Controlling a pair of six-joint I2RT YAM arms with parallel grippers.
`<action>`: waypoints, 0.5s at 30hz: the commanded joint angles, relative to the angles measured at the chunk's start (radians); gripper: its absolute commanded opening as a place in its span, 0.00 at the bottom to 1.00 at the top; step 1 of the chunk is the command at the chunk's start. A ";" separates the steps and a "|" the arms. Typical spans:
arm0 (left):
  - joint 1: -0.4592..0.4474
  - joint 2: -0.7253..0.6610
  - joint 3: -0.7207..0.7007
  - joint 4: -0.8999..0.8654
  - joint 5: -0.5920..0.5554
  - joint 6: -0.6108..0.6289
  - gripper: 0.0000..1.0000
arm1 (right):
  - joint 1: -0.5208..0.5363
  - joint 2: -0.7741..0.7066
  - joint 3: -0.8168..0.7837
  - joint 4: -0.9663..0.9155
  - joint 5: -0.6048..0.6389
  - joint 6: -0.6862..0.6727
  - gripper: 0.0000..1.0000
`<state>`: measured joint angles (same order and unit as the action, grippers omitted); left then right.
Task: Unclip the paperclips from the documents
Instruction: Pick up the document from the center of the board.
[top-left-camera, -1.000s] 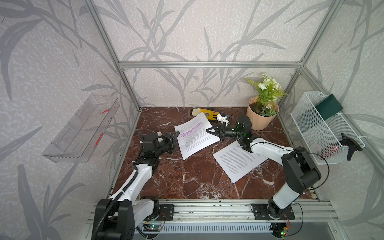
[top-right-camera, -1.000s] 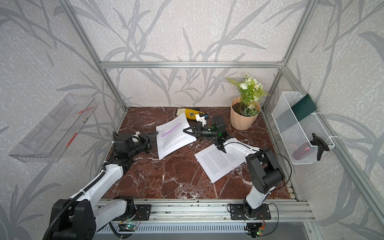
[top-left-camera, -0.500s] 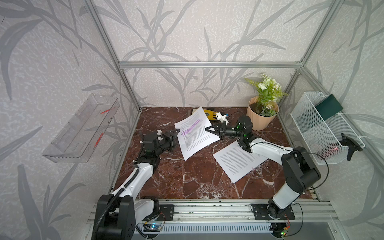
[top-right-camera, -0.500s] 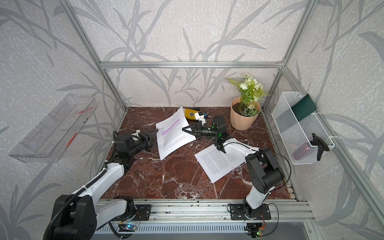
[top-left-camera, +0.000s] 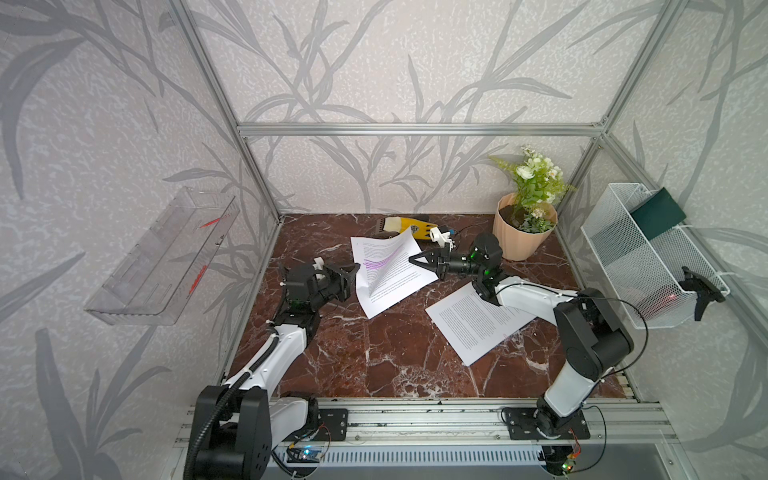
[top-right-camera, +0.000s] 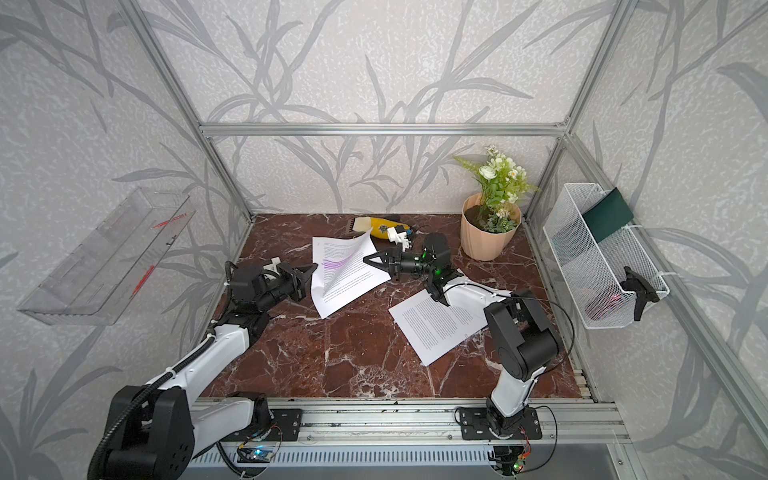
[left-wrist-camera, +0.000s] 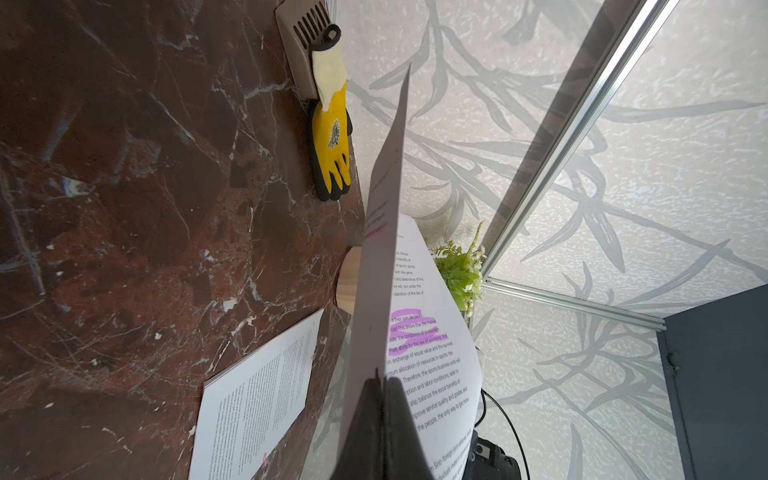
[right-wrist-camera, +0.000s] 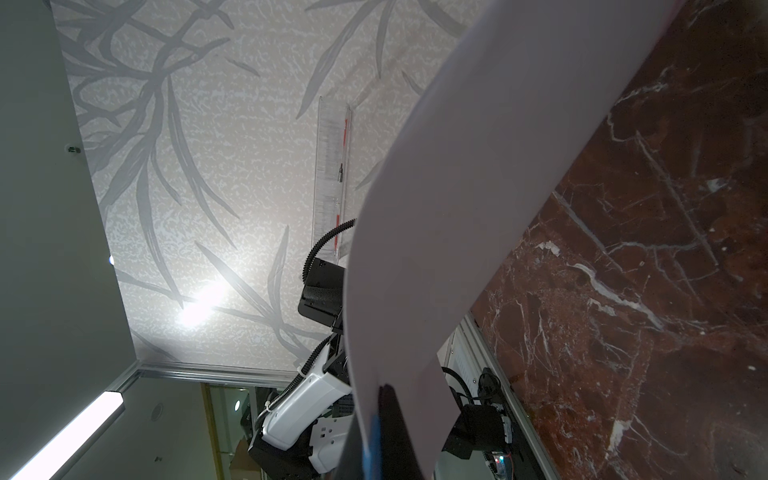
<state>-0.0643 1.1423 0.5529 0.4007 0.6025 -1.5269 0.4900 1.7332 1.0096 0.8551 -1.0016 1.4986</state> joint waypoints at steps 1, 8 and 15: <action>-0.001 -0.033 0.065 -0.074 0.030 0.099 0.00 | -0.010 -0.013 -0.027 0.004 -0.047 -0.022 0.10; 0.001 -0.035 0.186 -0.224 0.064 0.269 0.00 | -0.042 -0.097 -0.017 -0.344 -0.092 -0.265 0.33; 0.000 -0.014 0.237 -0.213 0.088 0.300 0.00 | -0.058 -0.128 -0.077 -0.371 -0.112 -0.287 0.54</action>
<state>-0.0635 1.1301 0.7471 0.1944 0.6575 -1.2716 0.4431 1.6470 0.9627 0.5320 -1.0840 1.2579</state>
